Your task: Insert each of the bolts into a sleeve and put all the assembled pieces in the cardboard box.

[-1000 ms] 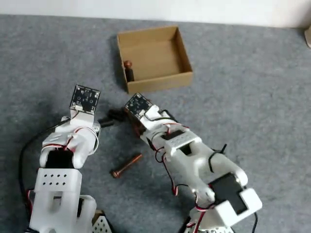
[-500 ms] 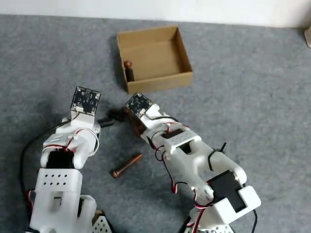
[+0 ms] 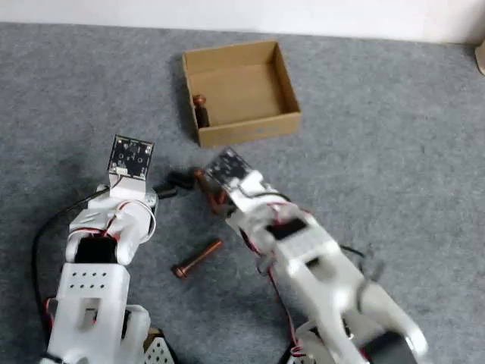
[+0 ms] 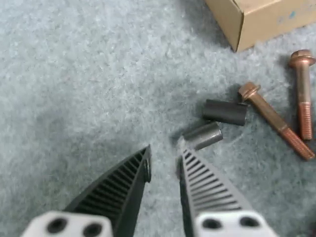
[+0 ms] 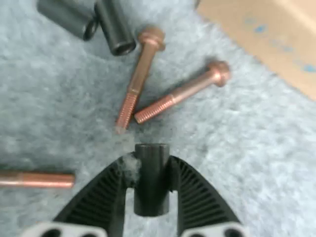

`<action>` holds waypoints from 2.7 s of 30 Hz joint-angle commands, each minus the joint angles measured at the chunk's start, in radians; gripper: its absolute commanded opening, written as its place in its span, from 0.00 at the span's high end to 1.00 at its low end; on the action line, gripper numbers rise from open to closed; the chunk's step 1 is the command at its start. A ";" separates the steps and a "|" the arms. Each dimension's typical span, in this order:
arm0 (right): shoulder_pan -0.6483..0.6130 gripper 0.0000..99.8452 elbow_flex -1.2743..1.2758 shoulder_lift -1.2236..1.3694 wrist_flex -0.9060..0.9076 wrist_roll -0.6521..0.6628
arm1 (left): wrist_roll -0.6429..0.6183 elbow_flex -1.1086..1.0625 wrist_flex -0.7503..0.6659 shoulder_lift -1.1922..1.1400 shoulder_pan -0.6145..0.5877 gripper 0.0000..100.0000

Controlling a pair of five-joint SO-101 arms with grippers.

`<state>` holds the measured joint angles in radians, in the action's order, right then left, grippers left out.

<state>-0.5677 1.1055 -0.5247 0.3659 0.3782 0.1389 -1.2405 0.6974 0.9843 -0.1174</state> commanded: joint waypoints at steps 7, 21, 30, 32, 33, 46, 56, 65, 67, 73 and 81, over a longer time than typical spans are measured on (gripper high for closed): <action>-0.012 1.00 0.292 -0.656 0.002 -0.028 | -0.012 0.314 0.038 -0.504 0.124 0.90; 0.056 1.00 0.305 -0.410 -0.206 -0.025 | -0.562 0.713 0.137 -0.754 0.317 0.90; 0.108 1.00 0.245 -0.320 -0.226 -0.026 | -0.572 0.766 0.112 -1.018 0.274 0.90; 0.105 1.00 0.246 -0.320 -0.226 -0.026 | -0.574 0.800 0.114 -1.067 0.277 0.90; 0.105 1.00 0.246 -0.320 -0.226 -0.026 | -0.574 0.814 0.114 -1.089 0.282 0.90; 0.105 1.00 0.245 -0.312 -0.226 -0.026 | -0.713 0.932 0.114 -1.293 0.321 0.90; 0.105 1.00 0.245 -0.312 -0.226 -0.026 | -0.715 0.931 0.215 -1.303 0.349 0.90; 0.105 1.00 0.246 -0.314 -0.226 -0.026 | -0.712 0.934 0.330 -1.297 0.461 0.99; 0.105 1.00 0.246 -0.314 -0.226 -0.026 | -0.712 0.934 0.331 -1.296 0.458 1.00; 0.108 1.00 0.246 -0.320 -0.226 -0.026 | -0.644 0.929 0.334 -1.242 0.453 1.00; 0.110 1.00 0.283 -0.490 -0.219 -0.032 | -0.559 0.840 0.336 -0.905 0.352 1.00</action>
<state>-0.4757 1.4001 -0.8991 0.1695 0.3629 -0.4289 -0.3920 1.0226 -0.1020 0.2816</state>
